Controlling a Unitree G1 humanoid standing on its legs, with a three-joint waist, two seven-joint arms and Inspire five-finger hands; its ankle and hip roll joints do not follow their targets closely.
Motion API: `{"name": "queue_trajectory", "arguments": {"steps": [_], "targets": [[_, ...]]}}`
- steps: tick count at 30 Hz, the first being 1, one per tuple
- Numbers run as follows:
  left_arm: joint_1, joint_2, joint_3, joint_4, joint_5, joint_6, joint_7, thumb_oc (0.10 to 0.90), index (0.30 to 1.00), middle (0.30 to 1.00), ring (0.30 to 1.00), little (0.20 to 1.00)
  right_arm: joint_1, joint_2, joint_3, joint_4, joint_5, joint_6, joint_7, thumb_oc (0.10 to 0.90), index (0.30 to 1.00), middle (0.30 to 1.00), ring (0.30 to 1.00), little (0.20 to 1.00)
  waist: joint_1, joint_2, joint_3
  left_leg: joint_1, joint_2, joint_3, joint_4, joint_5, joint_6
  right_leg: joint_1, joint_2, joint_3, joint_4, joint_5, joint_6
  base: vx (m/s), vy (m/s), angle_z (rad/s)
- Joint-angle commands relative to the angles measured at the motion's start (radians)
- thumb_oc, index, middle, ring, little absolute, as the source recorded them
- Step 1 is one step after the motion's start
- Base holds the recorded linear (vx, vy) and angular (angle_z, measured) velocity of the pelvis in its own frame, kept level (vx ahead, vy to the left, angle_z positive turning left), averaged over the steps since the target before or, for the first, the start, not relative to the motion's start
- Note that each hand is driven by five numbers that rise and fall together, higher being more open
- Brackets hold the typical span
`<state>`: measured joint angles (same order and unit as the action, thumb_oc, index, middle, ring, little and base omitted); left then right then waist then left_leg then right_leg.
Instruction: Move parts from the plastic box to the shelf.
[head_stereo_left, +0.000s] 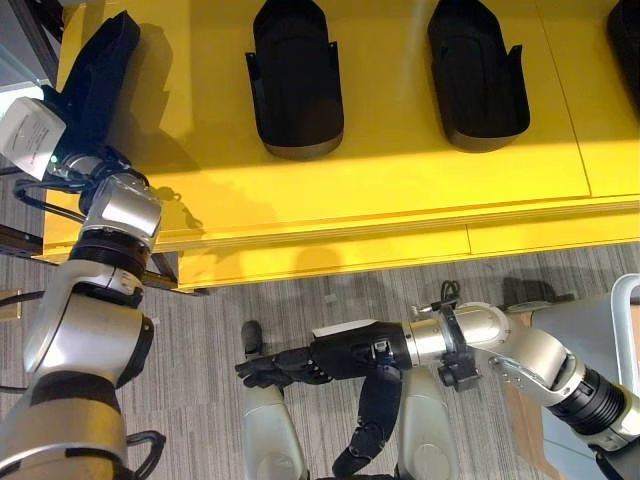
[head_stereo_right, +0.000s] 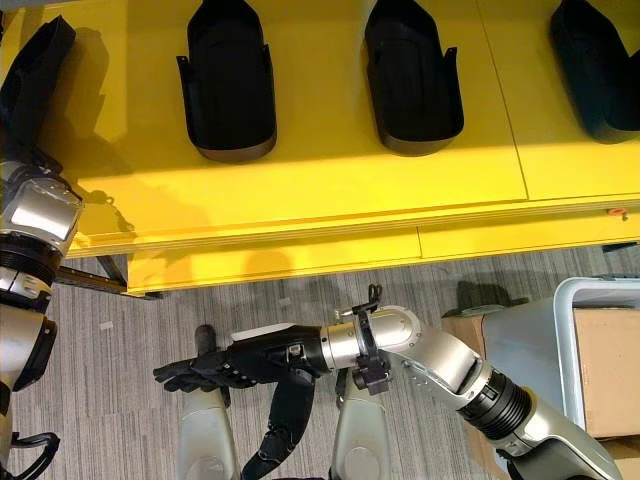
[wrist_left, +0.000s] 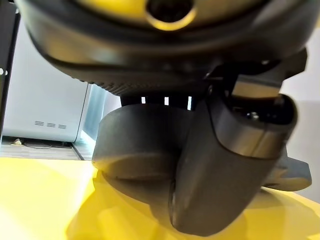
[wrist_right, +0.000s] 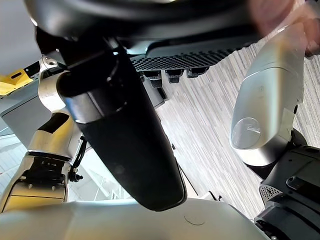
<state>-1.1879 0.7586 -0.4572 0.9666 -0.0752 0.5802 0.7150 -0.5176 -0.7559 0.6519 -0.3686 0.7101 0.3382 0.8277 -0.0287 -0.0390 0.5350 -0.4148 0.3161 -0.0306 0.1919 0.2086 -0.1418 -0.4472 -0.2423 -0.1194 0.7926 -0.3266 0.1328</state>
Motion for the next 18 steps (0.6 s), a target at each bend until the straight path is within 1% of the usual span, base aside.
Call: {"name": "queue_trajectory", "arguments": {"steps": [1, 5, 8, 9, 10, 11, 12, 14, 15, 16, 17, 18], "targets": [[-0.094, 0.084, 0.029, -0.055, 0.005, -0.076, 0.053, 0.4, 0.3, 0.3, 0.3, 0.3, -0.045, 0.072, -0.053, -0.086, 0.114, -0.065, 0.014, 0.9, 1.0, 1.0, 1.0, 1.0, -0.013, -0.043, -0.015, 0.045, 0.049, 0.034, 0.075, -0.081, 0.002, 0.082, 0.019, -0.027, -0.124, 0.085, -0.054, 0.0, 0.0, 0.0], [-0.107, 0.084, 0.035, -0.051, -0.033, -0.085, 0.059, 0.4, 0.3, 0.3, 0.3, 0.3, -0.048, 0.063, -0.054, -0.088, 0.121, -0.06, 0.009, 0.9, 1.0, 1.0, 1.0, 1.0, -0.021, -0.042, -0.015, 0.052, 0.052, 0.044, 0.071, -0.082, 0.001, 0.076, 0.019, -0.022, -0.124, 0.09, -0.052, 0.0, 0.0, 0.0], [-0.108, 0.081, 0.039, -0.034, -0.099, -0.121, 0.042, 0.4, 0.3, 0.3, 0.3, 0.3, -0.051, 0.063, -0.057, -0.088, 0.119, -0.058, 0.012, 0.9, 1.0, 1.0, 1.0, 1.0, -0.026, -0.043, -0.015, 0.053, 0.053, 0.049, 0.069, -0.083, -0.001, 0.074, 0.018, -0.022, -0.134, 0.097, -0.05, -0.03, 0.016, -0.05], [-0.104, 0.077, 0.044, -0.034, -0.153, -0.152, 0.039, 0.9, 1.0, 1.0, 1.0, 1.0, -0.057, 0.059, -0.056, -0.09, 0.122, -0.056, 0.011, 0.9, 1.0, 1.0, 1.0, 1.0, -0.027, -0.043, -0.015, 0.053, 0.054, 0.052, 0.068, -0.083, -0.002, 0.071, 0.018, -0.021, -0.135, 0.1, -0.049, 0.0, 0.0, 0.0], [-0.101, 0.075, 0.049, -0.035, -0.174, -0.165, 0.027, 0.9, 1.0, 1.0, 1.0, 1.0, -0.058, 0.057, -0.056, -0.089, 0.121, -0.056, 0.012, 0.9, 1.0, 1.0, 1.0, 1.0, -0.028, -0.042, -0.015, 0.054, 0.055, 0.053, 0.067, -0.083, -0.002, 0.07, 0.018, -0.02, -0.134, 0.1, -0.049, -0.03, 0.019, 0.0], [-0.088, 0.064, 0.057, -0.046, -0.233, -0.198, -0.017, 0.9, 1.0, 1.0, 1.0, 1.0, -0.06, 0.056, -0.063, -0.091, 0.123, -0.051, 0.015, 0.9, 1.0, 1.0, 1.0, 1.0, -0.029, -0.042, -0.015, 0.056, 0.055, 0.056, 0.065, -0.083, -0.001, 0.068, 0.018, -0.02, -0.135, 0.101, -0.048, 0.0, 0.0, 0.0], [-0.078, 0.053, 0.065, -0.056, -0.275, -0.217, -0.023, 0.9, 1.0, 1.0, 1.0, 1.0, -0.06, 0.053, -0.068, -0.094, 0.129, -0.045, 0.017, 0.9, 1.0, 1.0, 1.0, 1.0, -0.029, -0.041, -0.015, 0.059, 0.054, 0.055, 0.063, -0.083, -0.001, 0.07, 0.018, -0.021, -0.135, 0.101, -0.048, 0.0, 0.0, 0.0], [-0.054, 0.037, 0.078, -0.076, -0.376, -0.242, -0.078, 0.9, 1.0, 1.0, 1.0, 1.0, -0.059, 0.052, -0.073, -0.09, 0.115, -0.039, 0.029, 0.9, 1.0, 1.0, 1.0, 1.0, -0.031, -0.037, -0.015, 0.064, 0.053, 0.056, 0.06, -0.082, -0.001, 0.073, 0.017, -0.021, -0.137, 0.102, -0.047, -0.01, 0.018, -0.01], [-0.012, 0.007, 0.099, -0.103, -0.577, -0.302, -0.177, 0.9, 1.0, 1.0, 1.0, 1.0, -0.065, 0.044, -0.075, -0.093, 0.121, -0.034, 0.03, 0.9, 1.0, 1.0, 1.0, 1.0, -0.03, -0.033, -0.015, 0.067, 0.051, 0.056, 0.056, -0.08, 0.0, 0.073, 0.016, -0.021, -0.137, 0.102, -0.048, -0.03, 0.066, -0.03], [0.042, -0.033, 0.122, -0.134, -0.667, -0.381, -0.17, 0.9, 1.0, 1.0, 1.0, 1.0, -0.07, 0.044, -0.08, -0.09, 0.114, -0.023, 0.038, 0.9, 1.0, 1.0, 1.0, 1.0, -0.03, -0.025, -0.015, 0.071, 0.046, 0.055, 0.052, -0.078, 0.001, 0.075, 0.016, -0.02, -0.138, 0.102, -0.048, -0.03, 0.082, -0.08], [0.075, -0.056, 0.14, -0.158, -0.731, -0.42, -0.161, 0.9, 1.0, 1.0, 1.0, 1.0, -0.075, 0.044, -0.081, -0.087, 0.111, -0.02, 0.039, 0.9, 1.0, 1.0, 1.0, 1.0, -0.029, -0.021, -0.015, 0.073, 0.044, 0.054, 0.05, -0.077, 0.001, 0.075, 0.015, -0.02, -0.135, 0.101, -0.048, -0.03, 0.086, -0.05], [0.135, -0.109, 0.189, -0.197, -0.809, -0.485, -0.182, 0.9, 1.0, 1.0, 1.0, 1.0, -0.088, 0.05, -0.079, -0.079, 0.106, -0.015, 0.032, 0.9, 1.0, 1.0, 1.0, 1.0, -0.024, -0.018, -0.015, 0.076, 0.042, 0.051, 0.047, -0.073, -0.002, 0.082, 0.014, -0.02, -0.139, 0.101, -0.046, -0.02, 0.049, -0.04]]}}
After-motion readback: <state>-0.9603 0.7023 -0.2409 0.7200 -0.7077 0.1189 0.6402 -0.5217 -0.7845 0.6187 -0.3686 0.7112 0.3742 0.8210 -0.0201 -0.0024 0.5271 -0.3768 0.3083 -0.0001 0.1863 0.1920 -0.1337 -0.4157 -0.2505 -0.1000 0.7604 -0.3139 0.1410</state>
